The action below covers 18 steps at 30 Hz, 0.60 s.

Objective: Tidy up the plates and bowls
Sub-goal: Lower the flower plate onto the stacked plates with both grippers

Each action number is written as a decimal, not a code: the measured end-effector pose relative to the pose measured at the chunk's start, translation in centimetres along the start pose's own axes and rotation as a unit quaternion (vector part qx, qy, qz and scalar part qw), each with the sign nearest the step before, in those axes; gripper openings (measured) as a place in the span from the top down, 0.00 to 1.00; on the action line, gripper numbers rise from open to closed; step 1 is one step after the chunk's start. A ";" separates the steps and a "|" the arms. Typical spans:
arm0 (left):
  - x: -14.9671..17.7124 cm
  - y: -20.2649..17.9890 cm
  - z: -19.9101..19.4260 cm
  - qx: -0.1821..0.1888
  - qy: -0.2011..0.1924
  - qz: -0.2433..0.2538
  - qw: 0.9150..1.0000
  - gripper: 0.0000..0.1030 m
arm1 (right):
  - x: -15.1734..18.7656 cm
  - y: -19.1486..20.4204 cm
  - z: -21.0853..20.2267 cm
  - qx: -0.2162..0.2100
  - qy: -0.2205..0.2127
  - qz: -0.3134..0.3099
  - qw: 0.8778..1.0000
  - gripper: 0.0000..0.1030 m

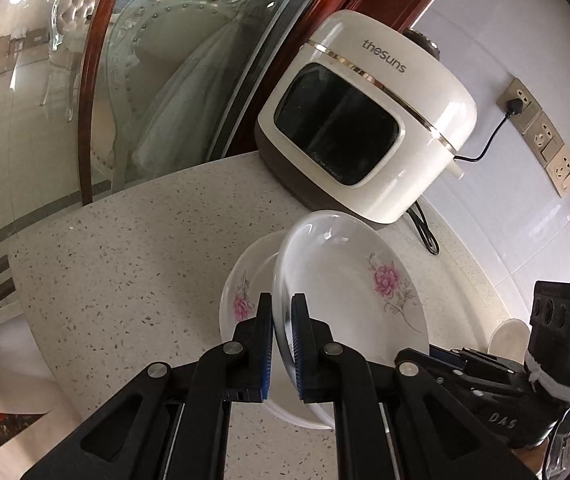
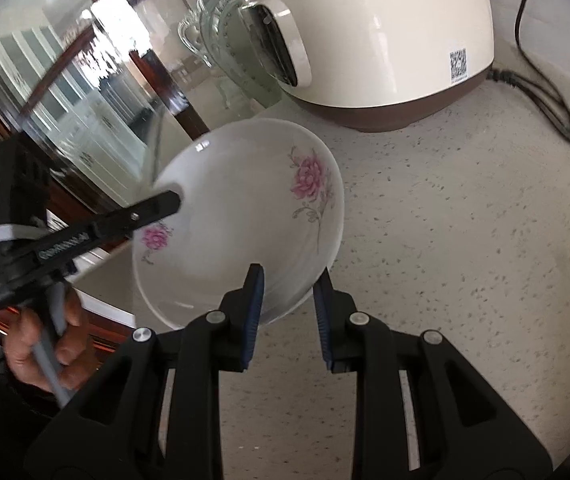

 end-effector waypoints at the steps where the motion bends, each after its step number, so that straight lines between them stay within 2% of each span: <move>1: 0.1 0.0 -0.1 -0.003 -0.003 0.002 1.000 0.92 | 0.0 0.2 0.1 0.011 0.000 -0.005 1.000 0.72; 12: 1.0 1.2 0.6 -0.014 0.004 -0.001 1.000 0.91 | -0.2 1.1 0.8 0.073 -0.009 -0.045 0.996 0.71; 18: 1.1 1.6 0.7 -0.022 0.004 -0.001 1.000 0.90 | -0.1 1.6 1.1 0.099 -0.021 -0.066 0.993 0.64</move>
Point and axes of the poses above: each gripper's, at about its wrist camera, not at the fingertips, and z roughly the way its jaws point, y to its left, x to its underside, the point moved 8 cm from there along z, roughly the way its jaws point, and after that the axes turned 1 degree about -z, right-handed, at the moved point
